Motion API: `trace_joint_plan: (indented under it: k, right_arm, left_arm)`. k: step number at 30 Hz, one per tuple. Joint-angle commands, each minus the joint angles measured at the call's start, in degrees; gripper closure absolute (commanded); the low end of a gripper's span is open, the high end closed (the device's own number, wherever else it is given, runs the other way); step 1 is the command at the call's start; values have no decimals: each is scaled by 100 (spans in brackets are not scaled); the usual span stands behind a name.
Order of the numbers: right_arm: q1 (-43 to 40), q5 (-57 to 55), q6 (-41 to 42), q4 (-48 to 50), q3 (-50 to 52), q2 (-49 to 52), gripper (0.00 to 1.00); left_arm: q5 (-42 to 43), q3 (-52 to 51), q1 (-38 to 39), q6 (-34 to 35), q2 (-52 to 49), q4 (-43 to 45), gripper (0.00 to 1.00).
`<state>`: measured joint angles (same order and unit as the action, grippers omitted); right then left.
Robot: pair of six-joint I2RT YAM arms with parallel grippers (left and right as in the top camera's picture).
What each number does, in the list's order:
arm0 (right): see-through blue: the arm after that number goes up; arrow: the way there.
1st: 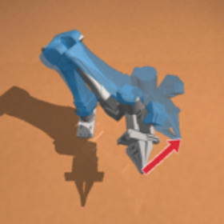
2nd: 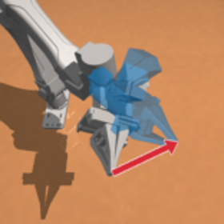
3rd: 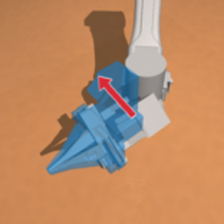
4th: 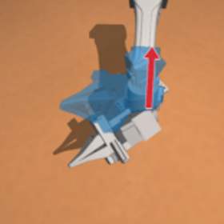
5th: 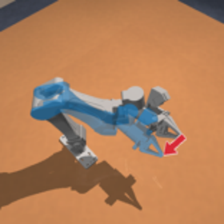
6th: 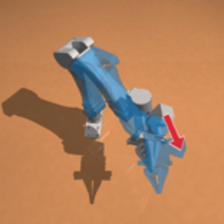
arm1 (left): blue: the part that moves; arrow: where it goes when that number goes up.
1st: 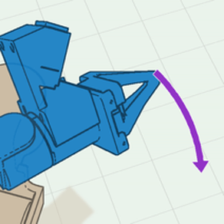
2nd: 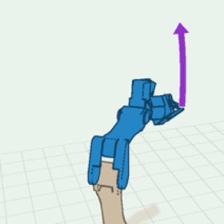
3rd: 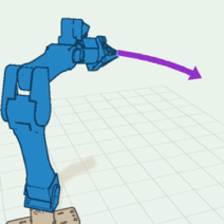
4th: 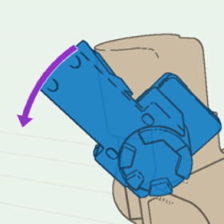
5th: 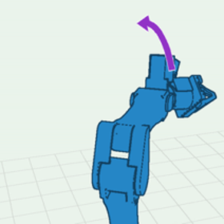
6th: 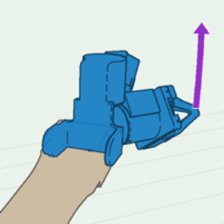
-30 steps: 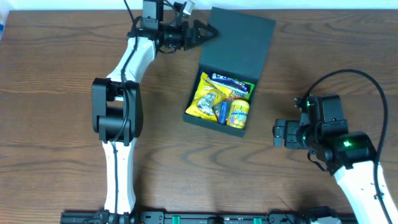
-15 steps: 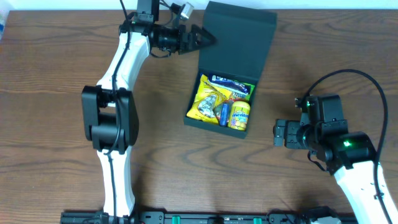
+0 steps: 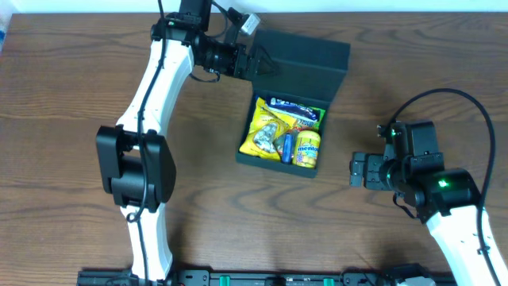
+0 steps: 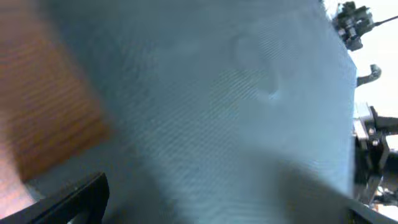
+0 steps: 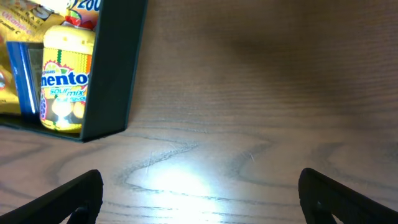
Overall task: Pack container
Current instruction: 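Swing the lid forward over the box with the left gripper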
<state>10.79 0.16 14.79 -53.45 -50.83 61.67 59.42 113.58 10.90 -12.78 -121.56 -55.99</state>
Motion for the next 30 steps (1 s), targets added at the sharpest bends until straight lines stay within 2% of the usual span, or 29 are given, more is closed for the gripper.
trace_joint_plan:
  k: [1,5,16,24,30]
  right_arm:
    - [55,-79,-70,0,-7,-11,1]
    - [55,-79,-70,0,-7,-11,1]
    - [55,-79,-70,-7,-7,-11,1]
    - [55,-76,-70,-11,-7,-28,1]
    - [278,138,-70,-57,-7,-201,1]
  left_arm:
    - [-387,103,11,-363,501,-319,4]
    - [-730,103,11,-400,813,-715,4]
    - [-837,103,11,-402,1174,-1427,4]
    - [-1969,98,76,-592,1611,-2253,4]
    - [-3005,37,286,-361,2605,-2444,4]
